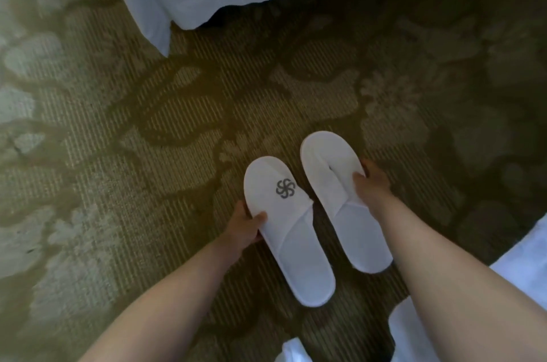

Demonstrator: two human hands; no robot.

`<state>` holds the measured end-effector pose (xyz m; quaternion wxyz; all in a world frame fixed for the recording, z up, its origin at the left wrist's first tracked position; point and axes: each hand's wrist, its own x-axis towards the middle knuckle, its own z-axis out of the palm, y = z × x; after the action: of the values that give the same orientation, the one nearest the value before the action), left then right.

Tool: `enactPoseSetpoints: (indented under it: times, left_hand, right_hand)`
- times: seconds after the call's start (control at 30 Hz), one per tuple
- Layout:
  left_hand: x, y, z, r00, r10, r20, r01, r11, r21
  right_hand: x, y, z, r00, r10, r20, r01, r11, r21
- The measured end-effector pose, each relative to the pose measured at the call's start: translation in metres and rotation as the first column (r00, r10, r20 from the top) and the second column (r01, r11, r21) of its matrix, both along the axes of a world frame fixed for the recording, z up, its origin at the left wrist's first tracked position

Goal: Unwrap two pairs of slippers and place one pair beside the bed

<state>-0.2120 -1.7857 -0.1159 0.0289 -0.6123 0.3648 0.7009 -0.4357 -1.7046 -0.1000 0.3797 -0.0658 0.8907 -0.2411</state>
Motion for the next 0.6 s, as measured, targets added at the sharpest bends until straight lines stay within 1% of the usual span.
enactPoseSetpoints:
  times: [0.13,0.17,0.23,0.3,0.4,0.5,0.6]
  left_hand:
    - [0.000,0.013,-0.008,0.999,-0.001,0.035,0.001,1.000,-0.011]
    - [0.000,0.015,-0.011,0.998,-0.021,0.054,0.023,0.999,-0.037]
    - [0.000,0.015,-0.012,0.982,-0.139,0.125,0.154,0.981,-0.122]
    - [0.001,0.012,-0.010,0.931,-0.283,0.231,0.326,0.929,-0.175]
    - [0.003,0.003,0.006,0.820,-0.420,0.389,0.497,0.859,-0.119]
    - [0.008,-0.004,0.034,0.748,-0.536,0.391,0.616,0.781,-0.107]
    - [0.014,-0.008,0.074,0.708,-0.606,0.362,0.683,0.719,-0.131]
  right_hand:
    - [0.001,0.010,-0.016,1.000,-0.017,-0.010,0.018,1.000,0.001]
    - [0.003,0.011,-0.019,0.999,-0.037,-0.010,0.037,0.999,-0.004]
    - [0.006,0.012,-0.022,0.998,-0.064,-0.016,0.064,0.998,0.006]
    - [0.008,0.012,-0.020,0.997,-0.053,-0.061,0.055,0.998,0.036]
    - [0.011,0.010,-0.008,0.994,-0.012,-0.105,0.021,0.996,0.083]
    - [0.017,0.011,0.011,0.997,-0.002,-0.078,0.009,0.996,0.090]
    - [0.028,0.017,0.045,1.000,-0.031,0.005,0.031,0.996,0.082]
